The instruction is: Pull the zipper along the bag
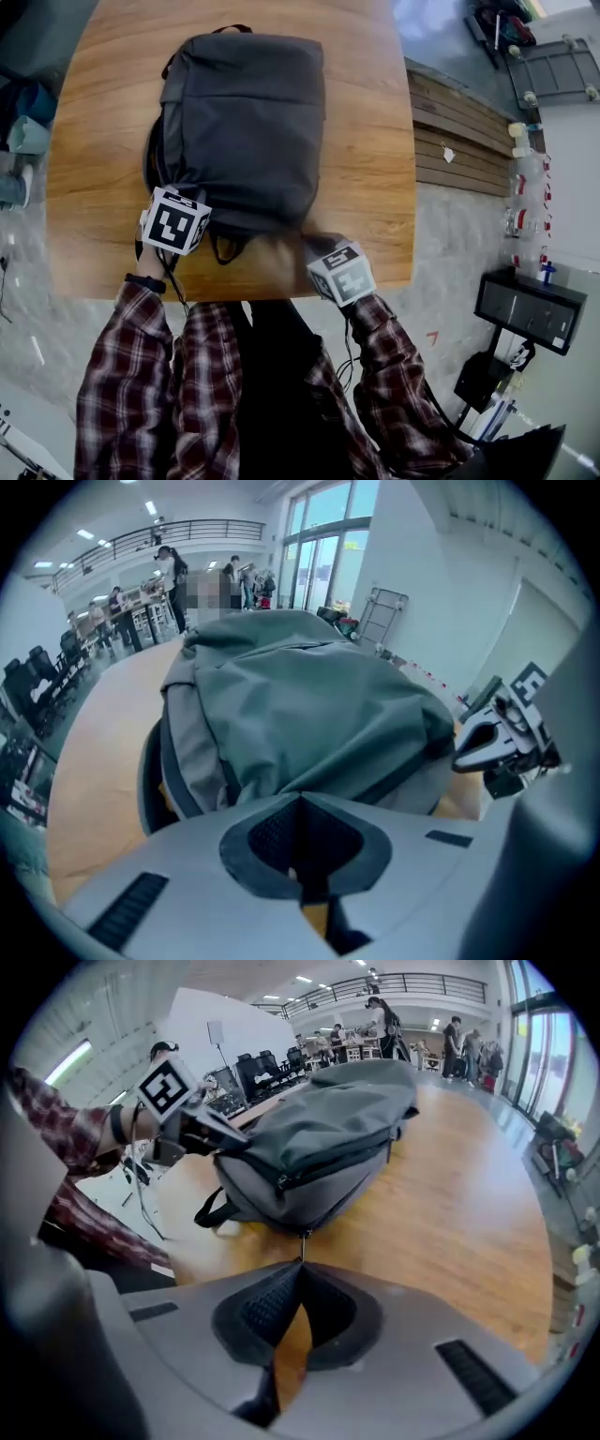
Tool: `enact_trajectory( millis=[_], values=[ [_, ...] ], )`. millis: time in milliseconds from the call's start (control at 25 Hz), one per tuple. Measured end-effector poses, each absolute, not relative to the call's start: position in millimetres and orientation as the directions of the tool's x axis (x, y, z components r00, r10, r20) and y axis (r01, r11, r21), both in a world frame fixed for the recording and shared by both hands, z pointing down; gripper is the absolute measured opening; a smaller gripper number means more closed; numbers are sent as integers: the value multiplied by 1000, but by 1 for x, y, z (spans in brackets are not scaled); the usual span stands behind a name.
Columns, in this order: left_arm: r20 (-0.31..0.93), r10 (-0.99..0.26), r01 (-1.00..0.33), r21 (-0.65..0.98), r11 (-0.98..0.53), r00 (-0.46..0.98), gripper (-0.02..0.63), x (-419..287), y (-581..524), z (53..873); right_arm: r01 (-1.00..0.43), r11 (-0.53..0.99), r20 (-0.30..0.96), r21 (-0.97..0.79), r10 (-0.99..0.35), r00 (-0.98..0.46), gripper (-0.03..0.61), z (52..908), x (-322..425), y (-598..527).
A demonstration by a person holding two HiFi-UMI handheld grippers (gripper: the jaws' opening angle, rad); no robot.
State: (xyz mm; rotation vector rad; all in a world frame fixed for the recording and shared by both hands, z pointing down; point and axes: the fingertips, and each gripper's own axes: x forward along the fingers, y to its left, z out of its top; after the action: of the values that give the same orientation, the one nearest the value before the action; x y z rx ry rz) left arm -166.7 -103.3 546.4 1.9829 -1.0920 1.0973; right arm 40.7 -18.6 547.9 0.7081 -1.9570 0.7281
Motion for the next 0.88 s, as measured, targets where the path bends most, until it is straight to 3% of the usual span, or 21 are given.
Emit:
enact_trajectory(
  millis=[240, 400, 480, 640, 760, 880],
  values=[
    [837, -507, -813, -143, -564, 205, 8, -149, -162, 541, -708, 615, 838, -346, -137, -529, 9, 552, -22, 33],
    [767, -635, -808, -312, -500, 97, 8, -149, -182, 515, -679, 641, 814, -359, -141, -563, 9, 555, -66, 25],
    [785, -605, -839, -233, -492, 137, 8, -146, -163, 498, -670, 647, 808, -363, -139, -573, 9, 555, -81, 20],
    [873, -349, -873, 157, -461, 341, 8, -126, -89, 518, -667, 646, 800, -371, -143, -583, 9, 553, -96, 12],
    [893, -335, -883, 127, -452, 300, 8, -136, -74, 550, -662, 673, 811, -331, -156, -564, 9, 552, -100, 9],
    [916, -294, -857, 94, -506, 274, 8, -137, -80, 562, -621, 768, 853, -160, -208, -478, 9, 558, -94, 2]
  ],
)
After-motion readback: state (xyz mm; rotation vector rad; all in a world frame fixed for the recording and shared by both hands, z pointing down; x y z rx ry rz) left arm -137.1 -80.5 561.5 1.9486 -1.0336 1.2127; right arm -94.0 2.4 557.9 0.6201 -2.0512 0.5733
